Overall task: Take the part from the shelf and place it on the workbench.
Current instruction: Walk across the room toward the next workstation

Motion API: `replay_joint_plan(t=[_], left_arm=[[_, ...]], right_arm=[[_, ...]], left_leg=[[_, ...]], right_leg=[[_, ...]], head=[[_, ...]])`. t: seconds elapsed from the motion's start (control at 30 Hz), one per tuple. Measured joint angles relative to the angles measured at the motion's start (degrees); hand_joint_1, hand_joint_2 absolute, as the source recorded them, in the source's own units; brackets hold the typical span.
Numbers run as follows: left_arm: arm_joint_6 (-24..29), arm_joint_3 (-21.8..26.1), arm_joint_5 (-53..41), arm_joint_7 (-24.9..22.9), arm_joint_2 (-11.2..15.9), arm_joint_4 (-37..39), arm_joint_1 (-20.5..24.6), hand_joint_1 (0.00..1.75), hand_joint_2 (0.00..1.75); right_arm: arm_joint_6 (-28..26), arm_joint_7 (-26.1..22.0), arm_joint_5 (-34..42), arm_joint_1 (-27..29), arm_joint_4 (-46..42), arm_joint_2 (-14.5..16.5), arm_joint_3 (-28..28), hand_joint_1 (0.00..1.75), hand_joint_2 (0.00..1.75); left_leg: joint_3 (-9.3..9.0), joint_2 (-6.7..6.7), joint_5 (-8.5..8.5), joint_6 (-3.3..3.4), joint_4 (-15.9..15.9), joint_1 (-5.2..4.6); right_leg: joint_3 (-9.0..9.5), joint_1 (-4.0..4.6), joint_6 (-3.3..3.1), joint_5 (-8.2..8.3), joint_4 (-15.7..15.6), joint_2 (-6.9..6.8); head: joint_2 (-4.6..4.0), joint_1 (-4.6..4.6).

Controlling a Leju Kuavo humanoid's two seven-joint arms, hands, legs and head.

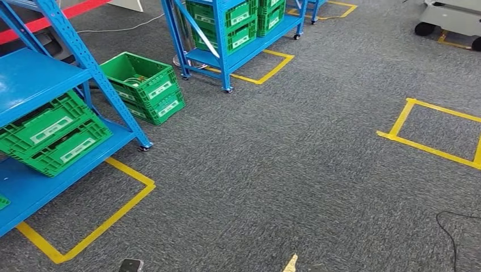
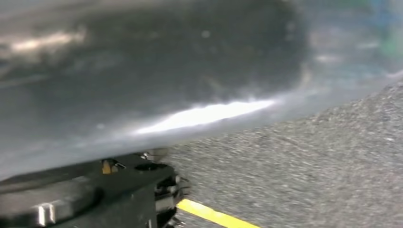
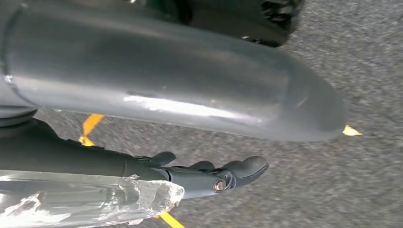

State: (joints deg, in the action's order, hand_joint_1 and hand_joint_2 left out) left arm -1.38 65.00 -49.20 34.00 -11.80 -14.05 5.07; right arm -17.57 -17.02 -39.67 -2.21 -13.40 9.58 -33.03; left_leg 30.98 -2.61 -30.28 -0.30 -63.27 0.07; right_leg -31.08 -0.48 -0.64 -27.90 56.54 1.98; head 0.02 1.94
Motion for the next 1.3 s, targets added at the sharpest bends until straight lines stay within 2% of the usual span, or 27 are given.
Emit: replay_joint_plan(t=[0.03,0.1,0.13,0.17,0.2,0.27,0.3,0.33,0.43,0.47,0.53,0.6,0.67,0.7,0.73,0.8,0.83,0.87,0.93,1.0,1.03,1.1,1.13,1.17,1.2,1.23,1.3], left_arm=[[0.0,0.0,0.0,0.0,0.0,0.0,0.2,0.00,0.00],[0.0,0.0,0.0,0.0,0.0,0.0,0.1,0.00,0.00],[0.0,0.0,0.0,0.0,0.0,0.0,-0.1,0.00,0.00],[0.0,0.0,0.0,0.0,0.0,0.0,-0.2,0.00,0.00],[0.0,0.0,0.0,0.0,0.0,0.0,-0.3,0.00,0.00],[0.0,0.0,0.0,0.0,0.1,0.0,-0.4,0.00,0.00],[0.0,0.0,0.0,0.0,0.1,0.0,-0.5,0.00,0.00],[0.0,0.0,0.0,0.0,0.1,0.0,-0.5,0.00,0.00],[0.0,0.0,0.0,0.0,0.1,-0.1,-0.3,0.00,0.00],[0.0,0.0,0.0,0.0,0.2,-0.1,-0.3,0.00,0.00],[0.0,0.0,0.0,0.0,0.2,-0.2,-0.2,0.00,0.00],[0.0,0.0,0.0,0.0,0.2,-0.2,-0.2,0.00,0.00],[0.0,0.0,0.0,0.0,0.1,-0.2,-0.4,0.00,0.00],[0.0,0.0,0.0,0.0,0.1,-0.2,-0.4,0.00,0.00],[0.0,0.0,0.0,0.0,0.1,-0.2,-0.5,0.00,0.00],[0.0,0.0,0.0,0.0,0.0,-0.2,-0.4,0.00,0.00],[0.0,0.0,0.0,0.0,0.0,-0.2,-0.4,0.00,0.00],[0.0,0.0,0.0,0.0,0.0,-0.2,-0.3,0.00,0.00],[-0.1,0.0,0.0,-0.1,0.0,-0.2,-0.2,0.00,0.00],[-0.2,0.0,0.0,0.0,0.0,-0.2,0.0,0.00,0.00],[-0.2,0.0,0.0,0.0,0.0,-0.2,0.0,0.00,0.00],[-0.2,0.0,0.1,0.0,0.0,-0.2,-0.2,0.00,0.00],[-0.2,0.0,0.1,0.0,0.0,-0.2,-0.3,0.00,0.00],[-0.2,0.0,0.1,0.0,0.1,-0.2,-0.3,0.00,0.00],[-0.2,0.0,0.2,0.0,0.1,-0.2,-0.4,0.00,0.00],[-0.2,0.0,0.2,0.0,0.2,-0.2,-0.4,0.00,0.00],[-0.1,0.0,0.2,0.0,0.1,-0.2,-0.3,0.00,0.00]], right_arm=[[0.0,0.0,0.0,0.1,0.0,0.0,0.0,0.00,0.00],[0.0,0.0,-0.1,0.2,0.0,0.0,-0.1,0.00,0.00],[0.0,0.0,-0.1,0.3,0.0,0.0,-0.1,0.00,0.00],[0.0,0.0,-0.1,0.3,0.0,0.0,-0.1,0.00,0.00],[0.0,0.0,-0.1,0.3,0.0,0.0,-0.1,0.00,0.00],[0.0,0.0,-0.1,0.3,0.0,0.0,-0.1,0.00,0.00],[0.0,0.0,-0.1,0.3,0.0,0.0,-0.2,0.00,0.00],[0.0,0.0,-0.1,0.2,0.1,0.0,-0.2,0.00,0.00],[0.1,-0.1,-0.1,-0.1,0.1,0.0,-0.3,0.00,0.00],[0.1,-0.1,-0.2,-0.2,0.1,0.0,-0.3,0.00,0.00],[0.2,-0.2,-0.2,-0.4,0.1,0.0,-0.3,0.00,0.00],[0.1,-0.2,-0.2,-0.4,0.1,0.0,-0.3,0.00,0.00],[0.1,-0.1,-0.1,-0.1,0.1,0.0,-0.3,0.00,0.00],[0.1,-0.1,-0.1,0.0,0.1,0.0,-0.3,0.00,0.00],[0.1,-0.1,-0.1,0.1,0.1,0.0,-0.3,0.00,0.00],[0.2,-0.1,-0.1,0.3,0.2,0.0,-0.3,0.00,0.00],[0.2,-0.1,-0.1,0.4,0.2,0.0,-0.3,0.00,0.00],[0.2,-0.1,-0.2,0.3,0.2,-0.1,-0.3,0.00,0.00],[0.3,-0.2,-0.3,0.2,0.2,-0.1,-0.4,0.00,0.00],[0.5,-0.4,-0.4,0.2,0.2,-0.1,-0.4,0.00,0.00],[0.6,-0.4,-0.5,0.2,0.2,-0.1,-0.4,0.00,0.00],[0.9,-0.4,-0.5,0.2,0.2,-0.1,-0.4,0.00,0.00],[0.9,-0.4,-0.5,0.2,0.2,-0.1,-0.4,0.00,0.00],[1.0,-0.4,-0.6,0.2,0.2,-0.1,-0.4,0.00,0.00],[1.1,-0.4,-0.6,0.2,0.2,-0.1,-0.4,0.00,0.00],[1.1,-0.4,-0.6,0.2,0.2,-0.1,-0.4,0.00,0.00],[1.3,-0.4,-0.8,0.2,0.2,-0.1,-0.4,0.00,0.00]], left_leg=[[2.59,1.17,-0.83,-0.24,-3.9,-0.02],[7.49,1.90,-4.04,-0.56,-9.6,0.11],[8.96,1.98,-5.36,-0.63,-10.4,0.17],[9.58,1.99,-5.56,-0.61,-9.5,0.21],[9.55,2.02,-4.27,-0.49,-7.2,0.23],[8.84,2.25,2.34,0.05,-0.7,0.08],[8.51,2.38,5.05,0.32,1.6,-0.10],[8.27,2.46,6.67,0.62,3.1,-0.33],[6.38,2.16,5.80,1.66,4.0,-0.64],[5.40,2.10,5.35,2.06,4.2,-0.60],[3.66,2.07,4.01,2.60,4.3,-0.50],[2.03,1.90,2.37,2.78,4.3,-0.49],[-0.26,1.61,0.43,2.76,4.3,-0.48],[-1.62,1.51,-0.64,2.70,4.3,-0.47],[-2.83,1.46,-1.73,2.60,4.4,-0.46],[-4.85,1.36,-3.67,2.20,4.3,-0.58],[-5.32,1.29,-4.27,1.90,4.4,-0.58],[-5.67,1.22,-4.49,1.58,4.4,-0.58],[-4.95,1.25,-3.51,0.89,3.4,-0.47],[-1.90,1.62,-1.92,0.34,-1.4,-0.44],[0.42,1.82,-2.17,0.13,-4.7,-0.40],[4.98,1.92,-5.14,-0.23,-9.6,-0.25],[6.54,1.95,-6.49,-0.37,-10.4,-0.17],[7.39,2.03,-6.57,-0.47,-9.9,-0.10],[7.50,2.27,-4.97,-0.49,-8.0,-0.04],[7.02,2.91,-1.97,-0.41,-5.0,-0.02],[5.76,5.64,3.10,-0.08,1.0,-0.32]], right_leg=[[0.72,0.08,-0.21,-0.50,-0.1,-0.43],[2.18,0.23,-0.37,-1.81,-0.2,-1.06],[3.08,0.28,-0.37,-2.55,-0.2,-1.24],[4.10,0.32,-0.31,-3.35,-0.3,-1.33],[5.21,0.37,-0.21,-4.20,-0.3,-1.42],[6.98,0.52,0.04,-6.05,-0.3,-1.63],[7.68,0.60,0.24,-7.01,-0.4,-1.71],[8.54,0.62,0.51,-7.74,-0.5,-1.76],[9.89,0.38,1.61,-7.49,1.1,-1.88],[8.75,0.31,1.84,-6.94,3.5,-1.89],[4.10,0.25,2.13,-7.49,10.8,-1.92],[-1.63,0.25,2.19,-11.53,16.4,-1.92],[-5.46,0.29,2.09,-15.50,16.7,-1.91],[-6.52,0.29,2.05,-15.16,14.9,-1.91],[-7.17,0.29,2.00,-12.26,12.3,-1.93],[-7.55,0.43,1.71,-3.11,7.3,-1.95],[-7.45,0.55,1.44,0.26,6.0,-1.92],[-7.24,0.70,1.13,1.72,5.6,-1.93],[-6.30,0.68,0.65,1.53,4.6,-2.05],[-4.71,0.46,0.27,1.28,2.9,-2.54],[-3.78,0.41,0.05,1.03,2.1,-2.87],[-2.01,0.40,-0.32,0.19,1.2,-3.53],[-1.18,0.40,-0.38,-0.36,1.0,-3.84],[-0.32,0.40,-0.39,-0.98,1.0,-4.18],[0.60,0.40,-0.35,-1.65,1.0,-4.59],[1.54,0.40,-0.27,-2.35,0.9,-5.07],[2.92,0.68,0.21,-3.76,1.1,-6.10]], head=[[0.00,-0.11],[0.00,-0.16],[0.00,-0.19],[0.00,-0.20],[0.00,-0.21],[0.00,-0.24],[0.00,-0.18],[0.00,-0.13],[0.01,-0.09],[0.00,-0.05],[-0.01,0.13],[-0.01,0.25],[0.00,0.39],[0.00,0.41],[0.00,0.45],[-0.02,0.44],[-0.03,0.31],[-0.03,0.20],[-0.01,-0.02],[0.00,-0.09],[0.00,-0.13],[0.00,-0.16],[0.00,-0.18],[0.00,-0.18],[0.00,-0.19],[0.00,-0.19],[0.00,-0.34]])
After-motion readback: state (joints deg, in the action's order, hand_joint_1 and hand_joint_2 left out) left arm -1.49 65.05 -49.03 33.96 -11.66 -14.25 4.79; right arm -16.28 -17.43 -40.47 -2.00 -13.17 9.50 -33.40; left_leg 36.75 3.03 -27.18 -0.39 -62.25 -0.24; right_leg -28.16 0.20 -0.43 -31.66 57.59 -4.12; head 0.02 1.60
